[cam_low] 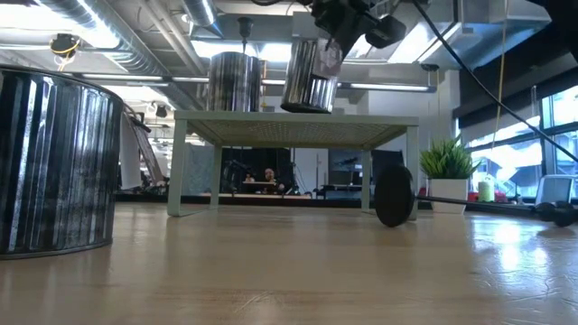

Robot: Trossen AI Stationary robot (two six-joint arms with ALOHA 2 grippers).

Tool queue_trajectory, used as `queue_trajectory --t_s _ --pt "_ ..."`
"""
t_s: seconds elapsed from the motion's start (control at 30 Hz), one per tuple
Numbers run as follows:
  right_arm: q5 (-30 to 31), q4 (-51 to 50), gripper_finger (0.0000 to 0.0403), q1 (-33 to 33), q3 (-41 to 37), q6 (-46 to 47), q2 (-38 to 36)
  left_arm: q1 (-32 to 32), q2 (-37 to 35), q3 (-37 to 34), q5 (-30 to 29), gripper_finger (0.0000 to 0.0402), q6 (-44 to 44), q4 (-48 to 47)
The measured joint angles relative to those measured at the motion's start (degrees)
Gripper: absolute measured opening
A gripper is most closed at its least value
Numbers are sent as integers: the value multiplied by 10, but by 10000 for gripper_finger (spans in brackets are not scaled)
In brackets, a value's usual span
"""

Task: Pick & Place candle stick holders
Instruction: Put the top brown scented candle on the shelf aligned with the other scented candle

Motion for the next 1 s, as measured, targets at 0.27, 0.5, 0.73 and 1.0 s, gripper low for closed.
queue_trajectory --t_s 0.27,0.5,0.73,1.0 --pt "1 -2 0 -1 0 -2 0 0 0 0 1 2 0 0" --pt "-2 -2 0 -1 0 -4 0 0 0 0 1 2 0 0" --pt "-3 -1 0 -1 0 -5 0 0 0 0 0 2 0 0" --pt "-4 0 0 -1 0 -12 0 0 0 0 0 2 0 0"
